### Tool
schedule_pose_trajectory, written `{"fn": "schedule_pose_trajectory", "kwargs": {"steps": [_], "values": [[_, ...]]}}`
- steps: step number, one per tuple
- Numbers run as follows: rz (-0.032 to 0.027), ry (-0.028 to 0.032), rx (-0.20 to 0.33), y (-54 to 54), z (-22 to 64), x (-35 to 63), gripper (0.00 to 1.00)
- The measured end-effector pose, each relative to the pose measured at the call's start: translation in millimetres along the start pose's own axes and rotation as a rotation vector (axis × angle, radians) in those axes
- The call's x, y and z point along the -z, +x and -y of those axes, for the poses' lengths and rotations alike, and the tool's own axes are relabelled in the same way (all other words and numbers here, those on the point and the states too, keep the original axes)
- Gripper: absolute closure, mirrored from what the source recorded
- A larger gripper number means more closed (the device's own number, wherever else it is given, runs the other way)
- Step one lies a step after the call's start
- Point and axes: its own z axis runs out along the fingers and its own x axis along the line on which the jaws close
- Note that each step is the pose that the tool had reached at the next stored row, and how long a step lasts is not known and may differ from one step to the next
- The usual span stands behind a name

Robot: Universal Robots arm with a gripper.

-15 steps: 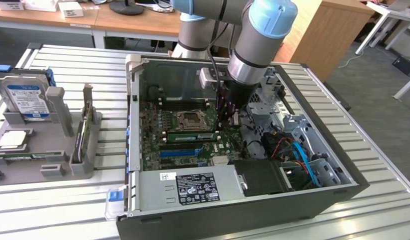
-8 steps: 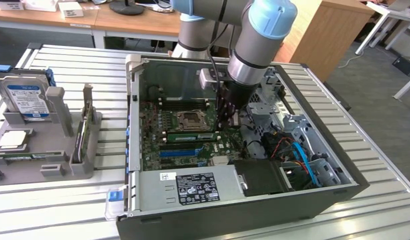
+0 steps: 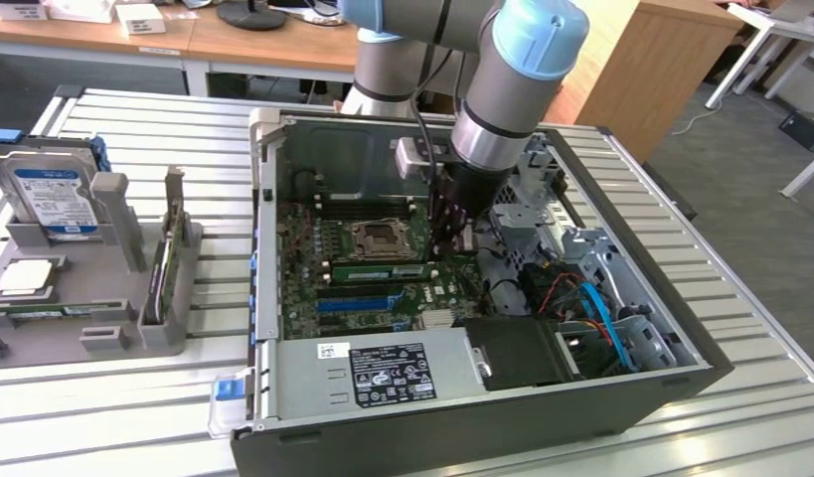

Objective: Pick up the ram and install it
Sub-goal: 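Press down the ram until it locks into place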

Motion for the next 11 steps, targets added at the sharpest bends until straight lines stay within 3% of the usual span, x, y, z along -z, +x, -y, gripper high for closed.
{"fn": "schedule_pose_trajectory", "kwargs": {"steps": [11], "values": [[0.0002, 0.0, 0.0, 0.1, 0.2, -3.4, 0.89]]}}
